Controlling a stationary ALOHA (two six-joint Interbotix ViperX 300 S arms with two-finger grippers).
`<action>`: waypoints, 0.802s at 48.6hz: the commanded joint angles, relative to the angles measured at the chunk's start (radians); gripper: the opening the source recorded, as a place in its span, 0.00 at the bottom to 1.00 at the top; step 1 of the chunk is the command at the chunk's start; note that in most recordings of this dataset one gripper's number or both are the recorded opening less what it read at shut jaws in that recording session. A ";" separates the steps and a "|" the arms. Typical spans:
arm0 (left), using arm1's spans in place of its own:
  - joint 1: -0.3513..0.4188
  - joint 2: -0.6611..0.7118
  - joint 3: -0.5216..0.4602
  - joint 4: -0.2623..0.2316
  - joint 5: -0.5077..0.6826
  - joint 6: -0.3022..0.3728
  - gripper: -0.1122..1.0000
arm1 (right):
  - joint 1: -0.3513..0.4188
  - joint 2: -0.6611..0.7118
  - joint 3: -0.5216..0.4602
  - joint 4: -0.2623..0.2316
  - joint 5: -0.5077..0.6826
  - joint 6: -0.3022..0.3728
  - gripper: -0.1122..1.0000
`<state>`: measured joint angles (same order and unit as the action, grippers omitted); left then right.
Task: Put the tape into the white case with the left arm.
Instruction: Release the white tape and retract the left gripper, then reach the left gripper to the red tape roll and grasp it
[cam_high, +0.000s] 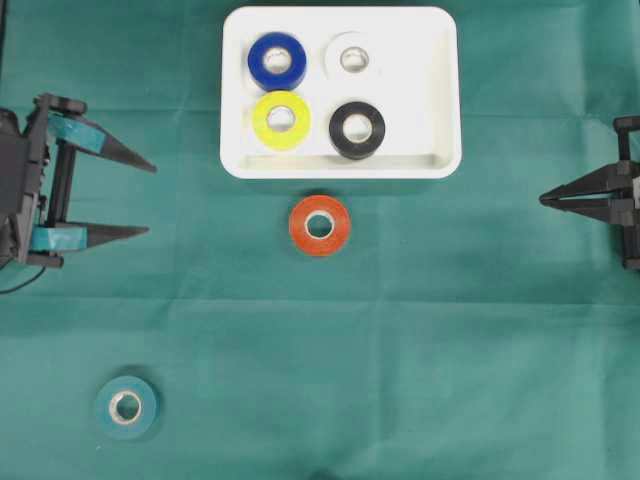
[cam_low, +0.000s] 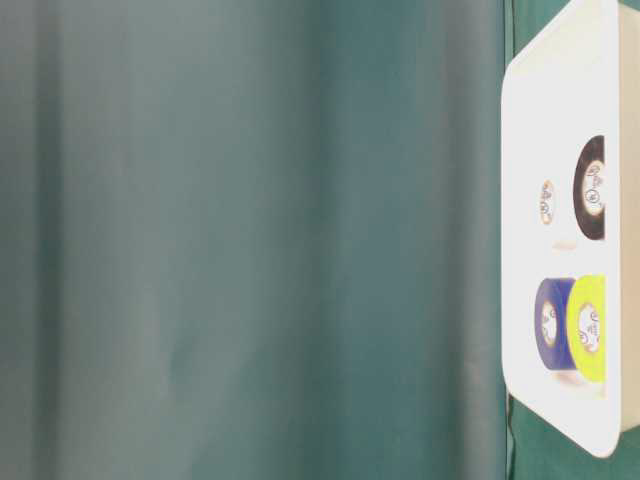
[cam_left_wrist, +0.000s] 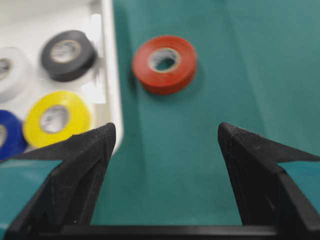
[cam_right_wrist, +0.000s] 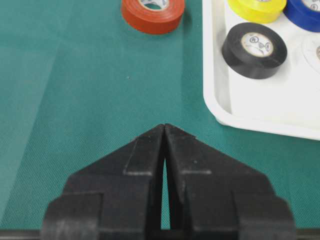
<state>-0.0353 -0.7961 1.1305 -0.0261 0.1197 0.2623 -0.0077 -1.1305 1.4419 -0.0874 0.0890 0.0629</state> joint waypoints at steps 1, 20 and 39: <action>-0.021 0.006 -0.014 -0.002 -0.003 -0.002 0.85 | 0.000 0.008 -0.012 -0.002 -0.009 0.000 0.02; -0.029 0.009 -0.017 -0.002 -0.008 -0.002 0.85 | 0.000 0.008 -0.012 -0.002 -0.009 0.002 0.02; -0.031 0.212 -0.094 -0.002 -0.063 0.002 0.85 | 0.000 0.008 -0.011 -0.002 -0.011 0.002 0.02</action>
<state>-0.0629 -0.6243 1.0845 -0.0261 0.0706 0.2623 -0.0061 -1.1305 1.4419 -0.0890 0.0890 0.0629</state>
